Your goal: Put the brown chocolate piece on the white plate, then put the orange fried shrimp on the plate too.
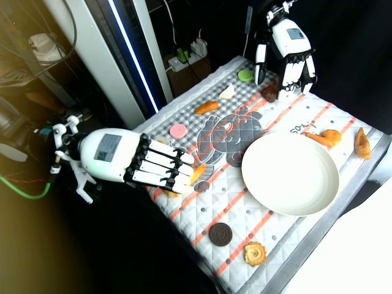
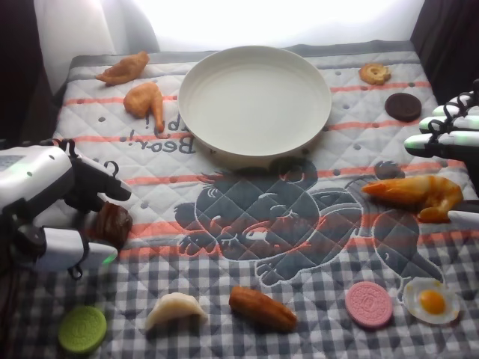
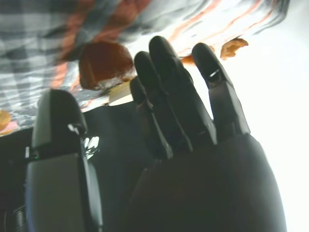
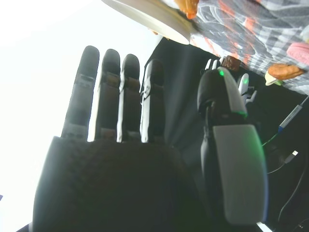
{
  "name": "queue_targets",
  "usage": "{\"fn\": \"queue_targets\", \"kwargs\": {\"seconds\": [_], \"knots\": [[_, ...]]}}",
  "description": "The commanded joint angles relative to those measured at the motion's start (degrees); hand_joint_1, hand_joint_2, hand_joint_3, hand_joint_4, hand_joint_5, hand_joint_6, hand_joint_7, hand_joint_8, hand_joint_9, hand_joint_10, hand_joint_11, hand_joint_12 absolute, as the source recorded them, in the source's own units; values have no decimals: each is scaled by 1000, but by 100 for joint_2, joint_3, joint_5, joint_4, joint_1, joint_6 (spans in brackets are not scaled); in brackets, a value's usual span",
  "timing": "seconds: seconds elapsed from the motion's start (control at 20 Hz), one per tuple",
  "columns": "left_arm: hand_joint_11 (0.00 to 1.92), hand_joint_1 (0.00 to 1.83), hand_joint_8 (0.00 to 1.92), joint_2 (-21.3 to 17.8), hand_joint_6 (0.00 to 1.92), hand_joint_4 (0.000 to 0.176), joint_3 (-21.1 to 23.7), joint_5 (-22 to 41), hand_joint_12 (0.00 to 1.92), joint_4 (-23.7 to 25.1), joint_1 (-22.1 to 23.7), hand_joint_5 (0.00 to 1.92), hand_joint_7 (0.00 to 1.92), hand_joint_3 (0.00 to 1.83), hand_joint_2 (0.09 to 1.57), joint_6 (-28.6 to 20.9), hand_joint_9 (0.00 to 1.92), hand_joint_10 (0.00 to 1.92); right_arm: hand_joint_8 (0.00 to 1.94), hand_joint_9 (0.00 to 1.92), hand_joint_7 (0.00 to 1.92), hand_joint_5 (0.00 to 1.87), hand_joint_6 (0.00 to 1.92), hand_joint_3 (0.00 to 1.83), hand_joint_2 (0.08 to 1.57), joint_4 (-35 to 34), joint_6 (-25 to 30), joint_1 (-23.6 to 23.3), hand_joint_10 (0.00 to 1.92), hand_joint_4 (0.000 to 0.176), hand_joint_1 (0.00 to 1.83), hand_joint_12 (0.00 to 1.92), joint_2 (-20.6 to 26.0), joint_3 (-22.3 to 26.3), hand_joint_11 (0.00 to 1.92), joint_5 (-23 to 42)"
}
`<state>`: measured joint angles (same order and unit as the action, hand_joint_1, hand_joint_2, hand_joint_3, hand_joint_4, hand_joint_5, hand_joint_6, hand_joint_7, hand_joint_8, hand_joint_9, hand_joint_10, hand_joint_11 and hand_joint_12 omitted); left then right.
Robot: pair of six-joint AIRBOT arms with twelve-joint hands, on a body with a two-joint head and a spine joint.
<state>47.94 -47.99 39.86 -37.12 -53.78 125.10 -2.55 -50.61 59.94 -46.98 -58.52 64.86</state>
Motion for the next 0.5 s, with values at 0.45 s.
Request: {"fn": "queue_targets", "kwargs": {"seconds": [0.45], "knots": [[159, 1057, 17, 214, 2, 29, -180, 425, 1052, 27, 170, 857, 1041, 0, 901, 0, 1014, 33, 3, 419, 459, 485, 2, 0, 1242, -105, 32, -37, 6, 39, 679, 612, 44, 12, 154, 713]]}}
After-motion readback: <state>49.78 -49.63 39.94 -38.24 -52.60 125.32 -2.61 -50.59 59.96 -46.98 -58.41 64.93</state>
